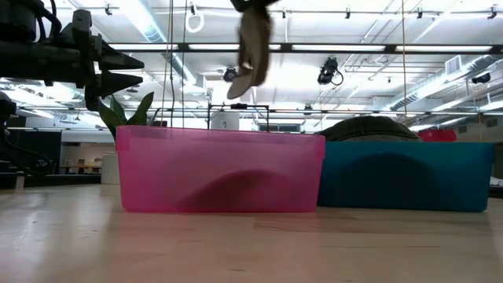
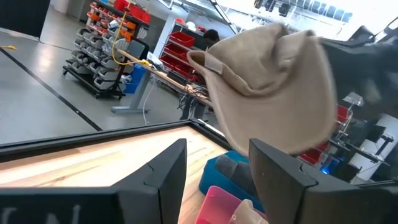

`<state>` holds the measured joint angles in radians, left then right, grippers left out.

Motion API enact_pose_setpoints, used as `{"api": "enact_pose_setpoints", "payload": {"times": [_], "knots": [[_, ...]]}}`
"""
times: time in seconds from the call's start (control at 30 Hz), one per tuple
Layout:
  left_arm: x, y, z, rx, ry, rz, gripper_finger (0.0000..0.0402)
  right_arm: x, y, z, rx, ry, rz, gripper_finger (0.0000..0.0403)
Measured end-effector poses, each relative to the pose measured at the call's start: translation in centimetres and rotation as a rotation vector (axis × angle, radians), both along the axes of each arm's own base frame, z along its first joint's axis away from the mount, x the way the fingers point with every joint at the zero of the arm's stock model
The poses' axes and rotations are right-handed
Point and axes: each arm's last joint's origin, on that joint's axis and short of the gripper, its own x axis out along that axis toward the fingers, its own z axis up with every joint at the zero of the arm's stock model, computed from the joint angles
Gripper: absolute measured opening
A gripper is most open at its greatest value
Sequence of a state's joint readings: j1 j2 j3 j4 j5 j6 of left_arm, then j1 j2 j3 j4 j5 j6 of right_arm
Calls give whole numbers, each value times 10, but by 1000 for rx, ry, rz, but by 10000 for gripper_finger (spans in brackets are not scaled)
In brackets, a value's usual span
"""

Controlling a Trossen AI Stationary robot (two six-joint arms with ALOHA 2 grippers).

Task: Pick & Place hat
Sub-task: Put the brown cap into the red bin

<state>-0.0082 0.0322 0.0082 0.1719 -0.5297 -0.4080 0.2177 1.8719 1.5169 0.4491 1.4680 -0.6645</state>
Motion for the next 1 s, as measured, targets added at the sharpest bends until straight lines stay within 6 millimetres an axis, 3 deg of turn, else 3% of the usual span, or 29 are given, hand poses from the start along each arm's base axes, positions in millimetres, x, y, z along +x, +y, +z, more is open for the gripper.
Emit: {"api": "enact_pose_setpoints", "payload": {"times": [0.07, 0.2, 0.33, 0.5, 0.63, 0.83, 1.0], "knots": [[0, 0, 0, 0, 0, 0, 177, 3, 6, 0, -19, 21, 172, 4], [0, 0, 0, 0, 0, 0, 177, 7, 5, 9, 31, -114, 534, 3], [0, 0, 0, 1, 2, 0, 177, 4, -26, 21, 189, -249, 724, 2], [0, 0, 0, 1, 4, -1, 177, -21, -81, 29, 506, -328, 631, 2], [0, 0, 0, 2, 3, -1, 177, -48, -111, 21, 762, -244, 528, 2], [0, 0, 0, 1, 0, -1, 177, -87, -130, 16, 1045, -113, 365, 3], [0, -1, 3, 5, -30, -28, 177, -102, -138, 30, 1117, -88, 277, 5]]}}
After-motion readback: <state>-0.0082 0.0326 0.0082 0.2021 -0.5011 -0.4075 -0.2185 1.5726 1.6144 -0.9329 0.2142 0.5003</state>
